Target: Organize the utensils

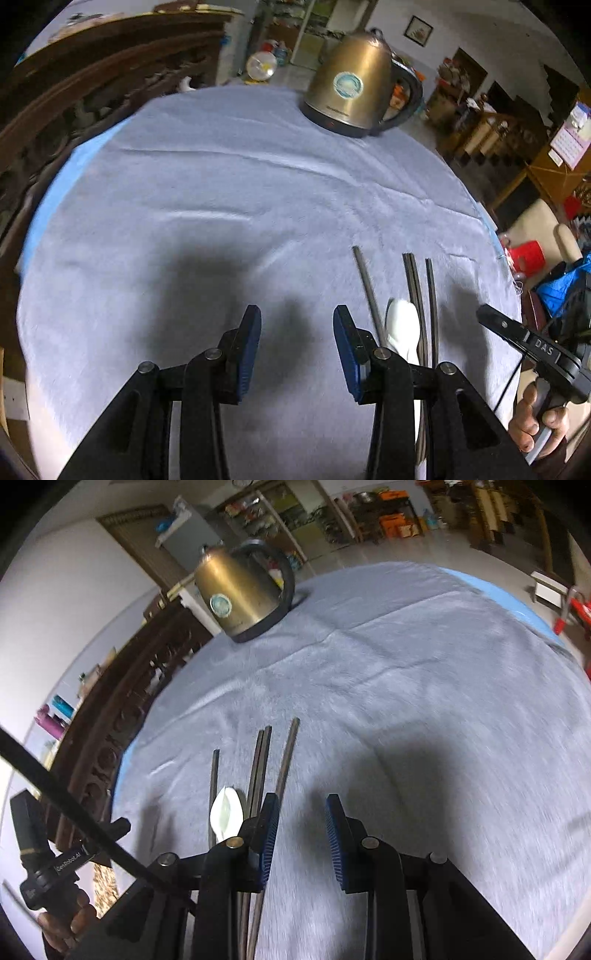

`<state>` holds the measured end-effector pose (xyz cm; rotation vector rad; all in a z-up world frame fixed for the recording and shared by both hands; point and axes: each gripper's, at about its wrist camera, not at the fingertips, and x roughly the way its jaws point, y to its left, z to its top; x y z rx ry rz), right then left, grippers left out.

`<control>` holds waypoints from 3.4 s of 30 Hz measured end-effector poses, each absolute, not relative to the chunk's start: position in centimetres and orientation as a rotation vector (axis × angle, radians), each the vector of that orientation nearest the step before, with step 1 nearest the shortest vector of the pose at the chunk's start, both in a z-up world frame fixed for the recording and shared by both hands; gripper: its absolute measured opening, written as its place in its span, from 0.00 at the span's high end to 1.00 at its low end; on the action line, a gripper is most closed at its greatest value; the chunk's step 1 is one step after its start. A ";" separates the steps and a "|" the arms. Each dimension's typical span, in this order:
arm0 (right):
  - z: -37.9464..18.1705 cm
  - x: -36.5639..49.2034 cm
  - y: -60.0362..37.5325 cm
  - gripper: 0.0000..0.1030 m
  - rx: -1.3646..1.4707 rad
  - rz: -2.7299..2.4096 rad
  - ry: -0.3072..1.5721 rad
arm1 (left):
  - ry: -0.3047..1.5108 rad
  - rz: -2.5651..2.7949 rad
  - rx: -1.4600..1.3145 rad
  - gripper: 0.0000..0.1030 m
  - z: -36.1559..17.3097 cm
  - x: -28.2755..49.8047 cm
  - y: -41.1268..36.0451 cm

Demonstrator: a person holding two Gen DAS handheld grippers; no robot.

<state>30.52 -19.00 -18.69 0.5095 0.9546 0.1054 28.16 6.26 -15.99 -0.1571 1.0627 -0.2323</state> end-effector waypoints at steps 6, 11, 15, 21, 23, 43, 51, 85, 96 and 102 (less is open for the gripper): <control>-19.5 36.7 -17.3 0.73 0.443 0.093 1.054 | 1.115 -0.288 -0.132 0.60 -16.6 31.5 3.8; -21.1 40.3 -16.2 0.73 0.384 0.030 1.149 | 1.175 -0.314 -0.139 0.60 -17.0 34.2 1.9; -21.6 41.6 -15.2 0.72 0.324 -0.001 1.189 | 1.232 -0.331 -0.131 0.60 -17.9 35.7 0.0; -21.6 41.8 -14.5 0.84 0.220 -0.001 1.183 | 1.288 -0.305 -0.076 0.62 -20.1 36.9 -2.3; -21.5 41.8 -14.7 0.86 0.218 0.008 1.179 | 1.278 -0.325 -0.055 0.71 -20.4 36.8 -2.9; -16.6 34.6 -21.2 0.94 0.481 0.103 0.921 | 0.912 -0.253 -0.095 0.95 -11.8 31.9 4.5; -11.2 27.7 -22.6 0.94 0.501 0.073 0.718 | 0.751 -0.173 -0.142 0.95 -6.6 26.1 8.3; 0.4 10.4 -18.4 0.94 0.365 0.093 0.366 | 0.492 -0.153 -0.235 0.95 2.1 8.7 10.7; 4.4 6.9 -17.2 0.94 0.302 0.147 0.296 | 0.400 -0.229 -0.216 0.95 6.9 4.1 10.4; 6.2 5.0 -16.6 0.94 0.283 0.185 0.254 | 0.366 -0.293 -0.229 0.95 8.5 2.3 10.1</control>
